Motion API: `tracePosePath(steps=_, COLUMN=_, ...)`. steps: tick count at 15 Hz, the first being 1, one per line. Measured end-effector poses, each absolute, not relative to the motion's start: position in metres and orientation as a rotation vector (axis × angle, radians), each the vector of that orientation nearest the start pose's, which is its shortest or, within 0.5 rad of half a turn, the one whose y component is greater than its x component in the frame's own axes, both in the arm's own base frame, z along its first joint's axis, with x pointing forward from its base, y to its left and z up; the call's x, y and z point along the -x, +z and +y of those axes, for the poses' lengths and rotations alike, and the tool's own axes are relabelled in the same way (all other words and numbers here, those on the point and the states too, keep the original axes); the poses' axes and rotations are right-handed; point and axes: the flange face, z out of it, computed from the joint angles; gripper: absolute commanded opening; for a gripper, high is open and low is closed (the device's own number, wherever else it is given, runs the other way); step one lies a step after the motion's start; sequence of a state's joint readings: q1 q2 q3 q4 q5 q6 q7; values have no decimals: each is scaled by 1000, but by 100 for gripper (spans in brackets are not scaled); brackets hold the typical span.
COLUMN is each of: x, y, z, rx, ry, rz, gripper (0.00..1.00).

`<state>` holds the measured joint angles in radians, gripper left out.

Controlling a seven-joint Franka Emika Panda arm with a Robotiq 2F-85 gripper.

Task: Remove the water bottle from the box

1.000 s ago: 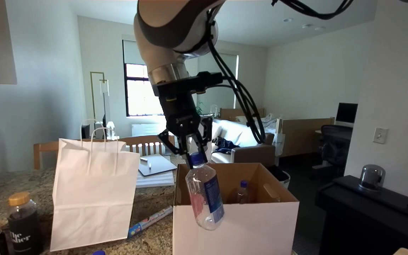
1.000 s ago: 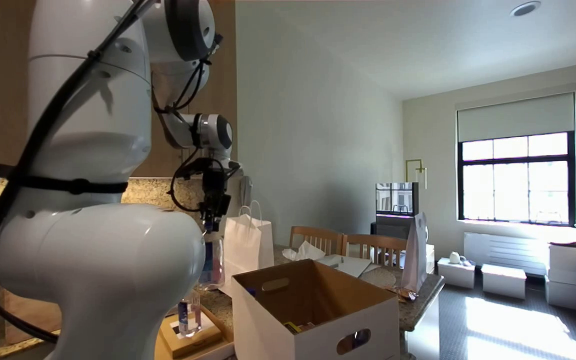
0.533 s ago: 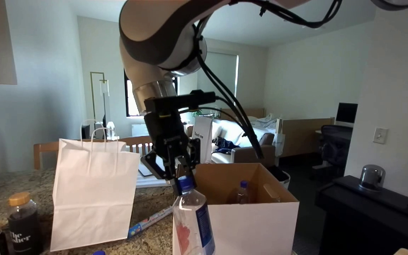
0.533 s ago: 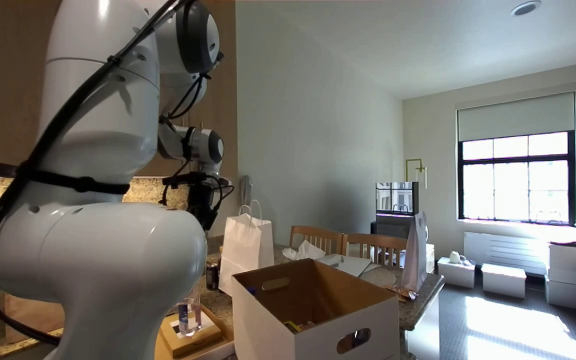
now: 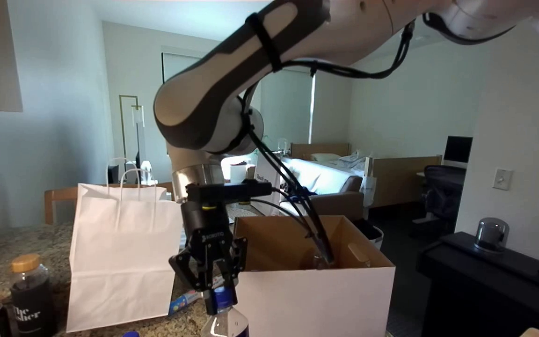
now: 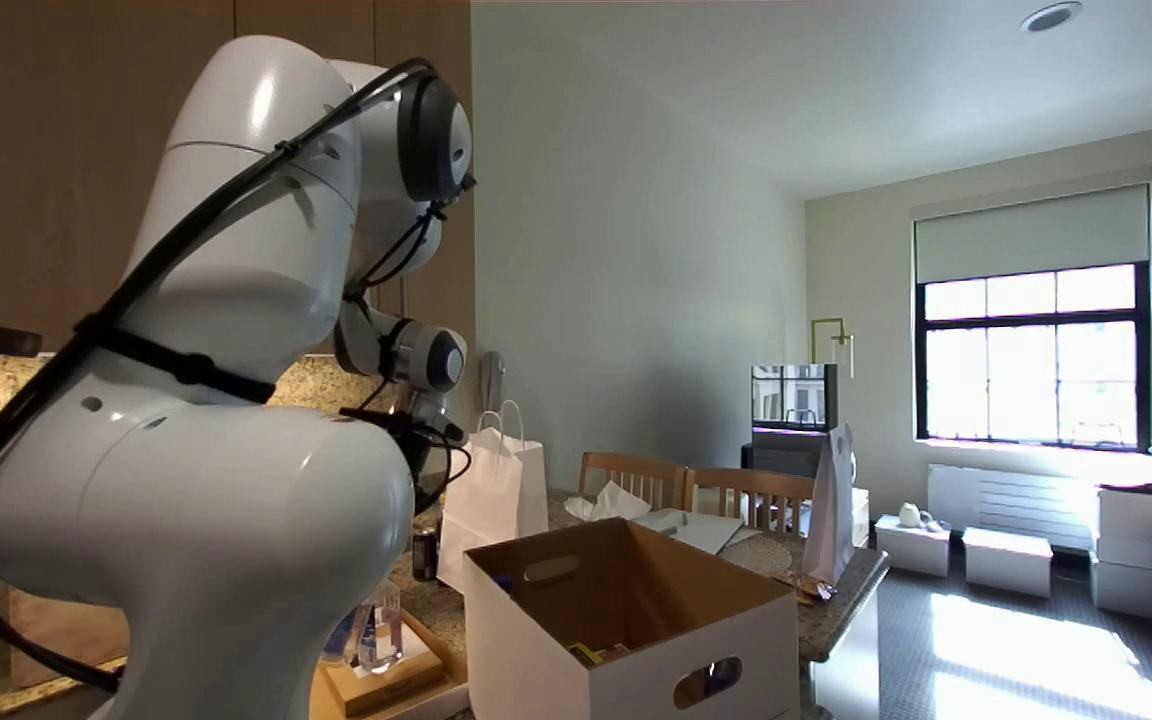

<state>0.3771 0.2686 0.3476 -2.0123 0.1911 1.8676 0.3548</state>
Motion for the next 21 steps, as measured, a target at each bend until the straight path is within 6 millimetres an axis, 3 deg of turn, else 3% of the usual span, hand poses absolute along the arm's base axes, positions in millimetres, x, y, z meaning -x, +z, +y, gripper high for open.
tracePosePath(steps=5, x=-417, y=249, z=373, rx=2950, ry=699, rz=-435, gripper=12)
tracePosePath(steps=14, x=-437, y=185, z=374, rx=2968, ry=440, rz=-464, gripper=12)
tracePosePath(steps=21, x=-446, y=188, z=381, rx=3014, ry=222, rz=-609, gripper=11)
